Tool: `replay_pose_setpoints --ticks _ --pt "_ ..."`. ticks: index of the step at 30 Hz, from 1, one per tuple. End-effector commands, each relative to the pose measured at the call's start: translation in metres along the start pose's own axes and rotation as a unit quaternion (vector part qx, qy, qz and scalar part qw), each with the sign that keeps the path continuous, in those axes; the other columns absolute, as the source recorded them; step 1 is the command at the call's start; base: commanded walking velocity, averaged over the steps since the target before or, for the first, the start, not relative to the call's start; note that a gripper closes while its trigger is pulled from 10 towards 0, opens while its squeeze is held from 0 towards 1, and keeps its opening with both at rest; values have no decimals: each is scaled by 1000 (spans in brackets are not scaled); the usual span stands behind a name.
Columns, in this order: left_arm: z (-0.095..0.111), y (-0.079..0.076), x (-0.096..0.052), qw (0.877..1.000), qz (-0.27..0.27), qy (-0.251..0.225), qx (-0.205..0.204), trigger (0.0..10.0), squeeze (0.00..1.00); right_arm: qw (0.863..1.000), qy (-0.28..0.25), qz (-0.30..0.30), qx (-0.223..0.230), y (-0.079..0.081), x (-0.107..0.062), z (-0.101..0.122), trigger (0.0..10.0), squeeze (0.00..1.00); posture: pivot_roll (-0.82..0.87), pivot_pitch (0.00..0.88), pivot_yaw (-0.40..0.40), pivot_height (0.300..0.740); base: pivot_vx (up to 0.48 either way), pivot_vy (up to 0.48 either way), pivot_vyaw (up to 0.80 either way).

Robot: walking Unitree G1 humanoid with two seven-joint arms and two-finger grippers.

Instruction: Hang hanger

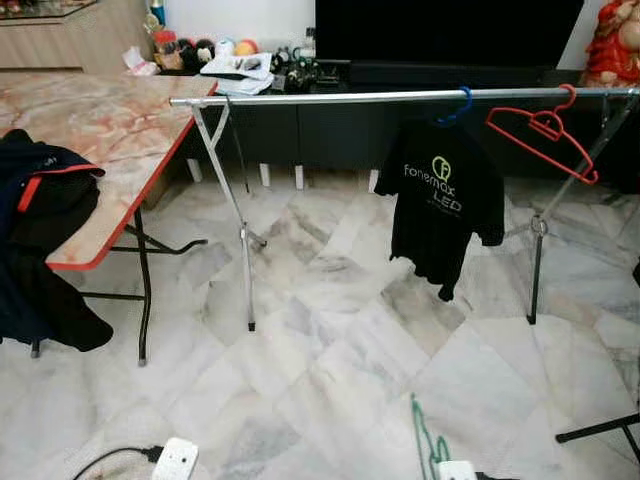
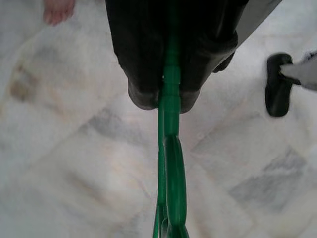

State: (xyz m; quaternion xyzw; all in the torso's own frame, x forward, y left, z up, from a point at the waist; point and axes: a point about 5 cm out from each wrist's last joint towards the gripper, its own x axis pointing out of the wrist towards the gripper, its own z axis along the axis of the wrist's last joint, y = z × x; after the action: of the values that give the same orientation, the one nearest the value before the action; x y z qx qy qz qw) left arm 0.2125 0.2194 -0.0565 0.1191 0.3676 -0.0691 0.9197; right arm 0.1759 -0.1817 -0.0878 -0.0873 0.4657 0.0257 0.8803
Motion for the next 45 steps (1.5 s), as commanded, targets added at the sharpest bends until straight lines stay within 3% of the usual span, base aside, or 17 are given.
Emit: replay_pose_setpoints --ticks 1,2,3,4,6,8,9,11,13,18,20,25,28,30,38,43,45 --pt "20 5 3 998 -11 -35 50 10000 0 998 -22 18 -51 2 0 7 10000 0 29 89 33 740 0 0 0" --pt "43 6 7 993 -31 -76 87 10000 0 992 -46 49 -110 5 0 14 10000 0 24 90 33 740 0 0 0" --pt "43 6 7 993 -31 -76 87 10000 0 992 -46 49 -110 5 0 14 10000 0 24 90 33 740 0 0 0" --pt "61 4 8 986 -53 -107 120 10000 0 982 -58 74 -161 9 0 18 10000 0 22 88 33 740 0 0 0" --pt "73 -1 9 976 -87 -123 159 10000 0 973 -65 97 -200 12 0 21 10000 0 23 81 31 740 0 0 0" --pt "84 -11 9 952 -147 -132 235 10000 0 957 -72 131 -249 17 -1 24 10000 0 22 71 31 740 0 0 0" --pt "87 -20 7 924 -200 -136 295 10000 0 925 -160 190 -287 23 -6 48 10000 0 20 68 31 740 0 0 0" --pt "91 -25 5 902 -230 -142 338 10000 0 875 -261 239 -330 19 -17 83 10000 0 17 65 32 740 0 0 0" --pt "99 -30 2 884 -269 -152 352 10000 0 879 -121 257 -384 5 -7 81 10000 0 12 56 30 740 0 0 0" --pt "110 -42 -3 846 -347 -159 373 10000 0 830 -128 333 -428 1 -15 100 10000 0 14 47 25 740 0 0 0" --pt "115 -46 -4 835 -363 -162 381 10000 0 809 -117 359 -450 4 -17 102 10000 0 12 47 18 740 0 0 0" --pt "126 -55 -6 817 -387 -180 388 10000 0 777 -97 399 -477 6 -21 101 10000 0 19 56 4 740 0 0 0" --pt "127 -60 -9 806 -424 -170 376 10000 0 776 -98 387 -488 8 -19 100 10000 0 27 60 -4 740 0 0 0" --pt "121 -63 -12 795 -462 -146 367 10000 0 786 -99 367 -488 11 -17 99 10000 0 32 64 -9 740 0 0 0" --pt "110 -69 -14 774 -515 -99 356 10000 0 783 -111 368 -488 24 -16 100 10000 0 31 71 -9 740 0 0 0" --pt "115 -73 -15 773 -516 -104 354 10000 0 783 -108 368 -491 24 -15 100 10000 0 33 72 -10 740 0 0 0" --pt "117 -75 -13 779 -514 -109 342 10000 0 797 -116 361 -471 23 -15 104 10000 0 33 75 -8 740 0 0 0"
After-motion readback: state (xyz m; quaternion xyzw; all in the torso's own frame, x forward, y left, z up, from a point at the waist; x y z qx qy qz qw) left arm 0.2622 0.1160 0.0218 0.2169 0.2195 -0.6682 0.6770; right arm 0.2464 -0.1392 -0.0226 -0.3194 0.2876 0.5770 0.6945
